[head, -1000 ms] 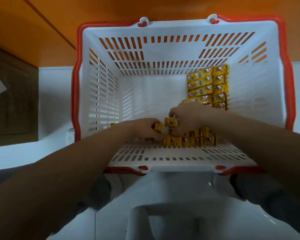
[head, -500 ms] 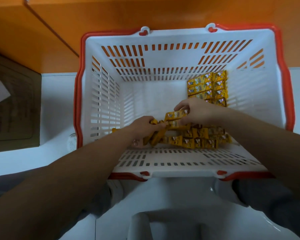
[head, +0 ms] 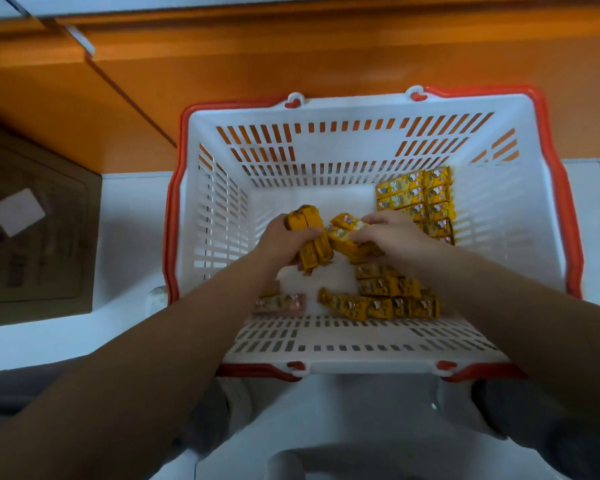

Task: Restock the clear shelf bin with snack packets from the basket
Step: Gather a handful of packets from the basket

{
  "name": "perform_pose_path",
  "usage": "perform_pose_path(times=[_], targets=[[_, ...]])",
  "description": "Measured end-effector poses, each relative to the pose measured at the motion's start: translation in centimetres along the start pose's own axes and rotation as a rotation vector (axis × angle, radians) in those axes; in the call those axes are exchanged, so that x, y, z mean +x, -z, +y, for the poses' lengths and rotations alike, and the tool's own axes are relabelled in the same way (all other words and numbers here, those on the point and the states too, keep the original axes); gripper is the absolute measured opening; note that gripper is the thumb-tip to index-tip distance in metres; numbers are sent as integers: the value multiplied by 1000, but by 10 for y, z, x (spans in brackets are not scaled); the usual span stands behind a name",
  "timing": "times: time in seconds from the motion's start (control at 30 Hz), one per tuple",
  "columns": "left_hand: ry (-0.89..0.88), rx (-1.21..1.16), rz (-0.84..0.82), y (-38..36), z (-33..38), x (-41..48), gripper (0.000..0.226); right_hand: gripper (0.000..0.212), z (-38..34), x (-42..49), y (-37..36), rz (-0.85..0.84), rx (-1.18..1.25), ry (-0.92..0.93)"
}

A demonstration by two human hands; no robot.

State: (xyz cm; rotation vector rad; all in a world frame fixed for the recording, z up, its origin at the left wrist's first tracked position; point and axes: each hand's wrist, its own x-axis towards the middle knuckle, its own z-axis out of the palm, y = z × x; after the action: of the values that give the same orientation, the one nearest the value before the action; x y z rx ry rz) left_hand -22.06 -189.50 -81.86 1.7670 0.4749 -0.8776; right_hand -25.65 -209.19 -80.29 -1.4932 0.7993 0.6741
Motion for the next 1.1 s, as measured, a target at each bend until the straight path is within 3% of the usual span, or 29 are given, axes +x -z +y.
perform_pose_path(times=[0.07, 0.17, 0.3, 0.43, 0.67, 0.73, 0.9, 0.97, 1.1], targets=[[-11, -128, 33, 2, 15, -5, 59, 46, -11, -6, -3, -17, 184, -29], [-41, -266, 56, 8, 37, -17, 58, 38, -26, -19, -10, -41, 341, 27], [-120, -427, 18, 16, 71, -44, 43, 55, -46, -43, -25, -80, 428, 193], [-174, -544, -14, 24, 101, -79, 38, 56, -72, -77, -32, -33, 407, 347], [-328, -395, 84, 36, 150, -148, 41, 41, -120, -156, -27, -56, 450, 458], [-387, -331, 83, 45, 164, -167, 39, 34, -135, -181, -20, -53, 354, 482], [-506, -235, 9, 61, 201, -227, 30, 46, -169, -243, 2, -14, 105, 620], [-563, -235, -66, 62, 216, -249, 29, 48, -179, -264, 10, -54, 89, 664], [-630, -219, -42, 60, 235, -272, 36, 59, -189, -283, 19, -83, 129, 732]])
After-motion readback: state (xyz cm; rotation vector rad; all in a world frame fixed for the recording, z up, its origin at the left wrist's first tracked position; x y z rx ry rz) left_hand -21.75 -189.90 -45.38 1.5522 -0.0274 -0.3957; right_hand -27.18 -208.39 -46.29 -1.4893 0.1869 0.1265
